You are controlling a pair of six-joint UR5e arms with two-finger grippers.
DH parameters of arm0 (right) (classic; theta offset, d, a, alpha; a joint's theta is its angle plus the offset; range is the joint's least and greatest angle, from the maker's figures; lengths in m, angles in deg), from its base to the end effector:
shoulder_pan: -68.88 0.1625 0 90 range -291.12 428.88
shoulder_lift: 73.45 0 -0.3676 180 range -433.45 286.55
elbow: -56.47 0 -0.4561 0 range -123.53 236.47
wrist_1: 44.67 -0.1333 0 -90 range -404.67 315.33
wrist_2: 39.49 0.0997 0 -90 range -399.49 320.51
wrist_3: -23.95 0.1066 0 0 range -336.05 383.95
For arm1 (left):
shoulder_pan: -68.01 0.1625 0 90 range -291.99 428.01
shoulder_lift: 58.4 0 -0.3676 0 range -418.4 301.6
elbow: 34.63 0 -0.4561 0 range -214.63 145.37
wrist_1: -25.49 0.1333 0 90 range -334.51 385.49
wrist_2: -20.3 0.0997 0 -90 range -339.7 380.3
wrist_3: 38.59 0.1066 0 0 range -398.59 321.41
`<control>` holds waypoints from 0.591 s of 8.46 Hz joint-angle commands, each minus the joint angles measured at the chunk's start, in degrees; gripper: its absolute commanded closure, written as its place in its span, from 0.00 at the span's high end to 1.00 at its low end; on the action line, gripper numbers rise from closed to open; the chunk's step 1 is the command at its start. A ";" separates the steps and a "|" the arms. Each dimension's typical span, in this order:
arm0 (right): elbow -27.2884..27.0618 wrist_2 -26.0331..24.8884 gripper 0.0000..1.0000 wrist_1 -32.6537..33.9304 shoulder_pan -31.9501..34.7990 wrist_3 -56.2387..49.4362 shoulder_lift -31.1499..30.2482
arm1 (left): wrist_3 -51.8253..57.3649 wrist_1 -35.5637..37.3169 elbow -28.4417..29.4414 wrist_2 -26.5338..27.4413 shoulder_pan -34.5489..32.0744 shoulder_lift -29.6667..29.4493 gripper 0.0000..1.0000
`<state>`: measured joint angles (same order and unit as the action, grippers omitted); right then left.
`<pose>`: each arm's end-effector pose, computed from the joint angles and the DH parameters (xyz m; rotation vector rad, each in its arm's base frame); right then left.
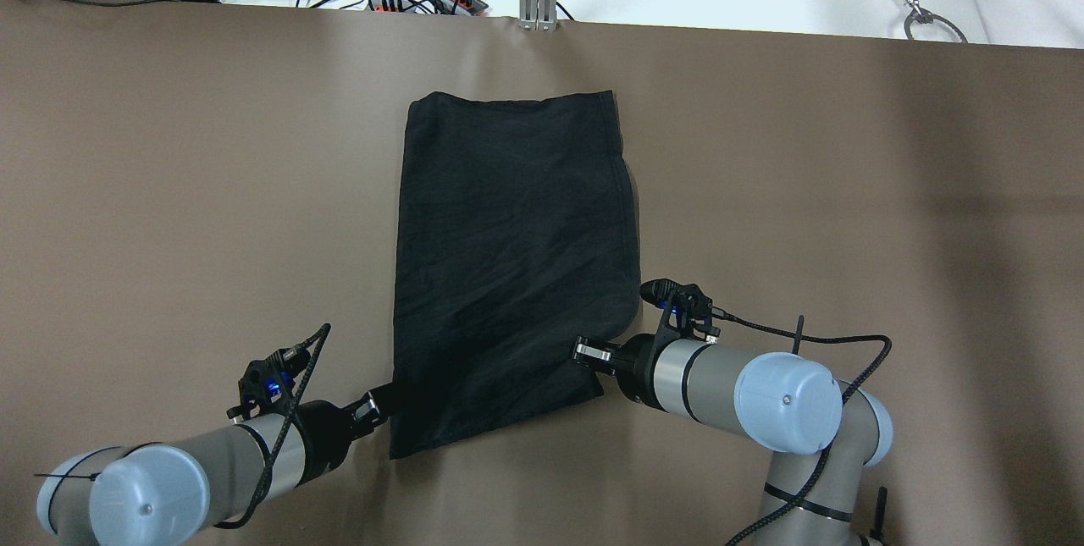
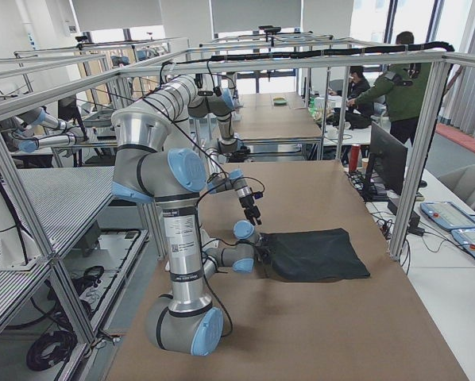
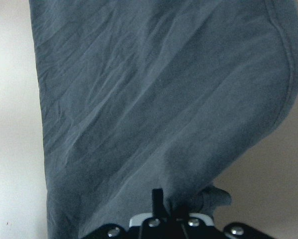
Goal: Fold clothes
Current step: 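Grasp the shirt's near edge with both grippers at its two near corners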
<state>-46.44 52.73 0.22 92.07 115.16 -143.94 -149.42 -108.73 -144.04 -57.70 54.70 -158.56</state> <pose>-0.5313 -0.3681 0.1901 0.2272 -1.3419 0.3323 0.5379 -0.2870 0.2326 0.0970 1.3180 -0.6433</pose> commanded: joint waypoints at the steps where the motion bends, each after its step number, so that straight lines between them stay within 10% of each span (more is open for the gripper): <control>1: 0.00 -0.03 0.00 0.03 0.53 -1.82 0.00 | 0.00 0.45 2.17 4.15 3.99 -1.26 0.94; 5: 0.00 -0.03 0.00 -0.06 0.53 -1.65 0.79 | 0.17 0.45 5.25 5.31 4.79 -3.37 0.82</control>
<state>-46.45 52.70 0.17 92.60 113.46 -143.42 -149.32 -108.29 -139.74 -52.73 59.22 -161.30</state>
